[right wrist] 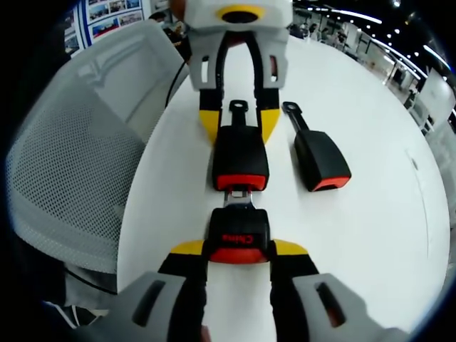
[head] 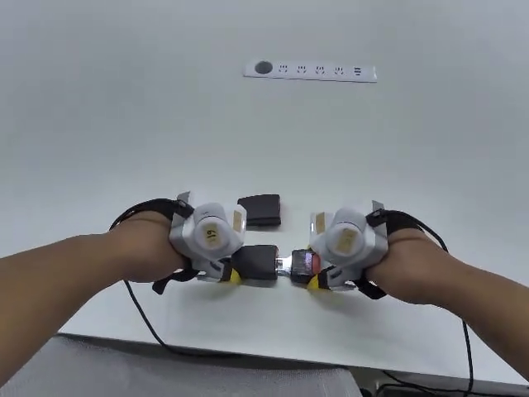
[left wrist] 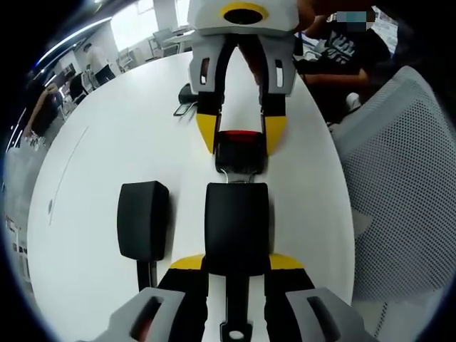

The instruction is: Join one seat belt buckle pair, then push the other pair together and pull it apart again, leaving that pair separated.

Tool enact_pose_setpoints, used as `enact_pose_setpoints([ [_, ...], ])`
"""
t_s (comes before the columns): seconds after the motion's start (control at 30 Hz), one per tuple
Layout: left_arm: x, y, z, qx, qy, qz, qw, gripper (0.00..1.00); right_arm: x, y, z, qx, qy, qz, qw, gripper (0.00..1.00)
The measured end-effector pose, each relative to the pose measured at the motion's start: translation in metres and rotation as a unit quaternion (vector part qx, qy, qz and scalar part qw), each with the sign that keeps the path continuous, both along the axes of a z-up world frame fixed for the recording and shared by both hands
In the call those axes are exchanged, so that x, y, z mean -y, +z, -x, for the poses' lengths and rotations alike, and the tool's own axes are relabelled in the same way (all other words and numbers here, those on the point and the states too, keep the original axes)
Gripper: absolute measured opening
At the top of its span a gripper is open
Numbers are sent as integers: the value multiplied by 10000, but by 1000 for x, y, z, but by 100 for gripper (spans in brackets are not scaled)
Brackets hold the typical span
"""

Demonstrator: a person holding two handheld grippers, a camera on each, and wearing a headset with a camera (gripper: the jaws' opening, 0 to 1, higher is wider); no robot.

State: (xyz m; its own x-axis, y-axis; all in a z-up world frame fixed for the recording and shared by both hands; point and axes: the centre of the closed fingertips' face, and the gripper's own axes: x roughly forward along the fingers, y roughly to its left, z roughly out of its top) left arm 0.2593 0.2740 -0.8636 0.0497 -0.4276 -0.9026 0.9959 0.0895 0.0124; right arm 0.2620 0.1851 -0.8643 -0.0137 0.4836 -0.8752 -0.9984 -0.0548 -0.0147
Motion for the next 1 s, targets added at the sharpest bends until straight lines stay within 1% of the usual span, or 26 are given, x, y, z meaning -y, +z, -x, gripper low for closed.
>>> enact_pose_setpoints([
  [0.13, 1, 0, 0, -6, -9, -42, 10000, 30, -3, -1, 0, 8, 43, -36, 10000, 33],
  [0.23, 1, -1, 0, -4, -31, -93, 10000, 30, -3, -1, 0, -18, -24, -84, 10000, 33],
  [0.37, -1, -1, 0, -7, -25, -142, 9999, 29, -4, -1, 1, 38, -57, -103, 9999, 32],
  [0.43, -1, -1, 1, 2, 0, -133, 9999, 29, -9, 0, 3, 42, -79, -147, 9999, 32],
  [0.5, -1, -1, 1, 3, -3, -150, 9999, 29, -12, -1, 4, 90, -90, -100, 9999, 32],
  [0.67, 0, -1, 2, 3, -159, -209, 9997, 29, -13, 0, 2, 80, -49, -169, 9998, 32],
  [0.73, -1, -1, 2, 2, -167, -207, 9996, 29, -15, 0, 2, 71, -88, -155, 9998, 32],
  [0.77, -2, -1, 2, -4, -133, -245, 9996, 29, -16, 0, 0, 89, -109, -95, 9999, 32],
  [0.87, -2, -1, 2, -4, -118, -196, 9997, 29, -16, 1, 1, 52, -151, -122, 9998, 32],
  [1.0, -1, -2, 1, 1, -202, -229, 9995, 29, -15, -1, 1, 18, -164, -130, 9998, 32],
])
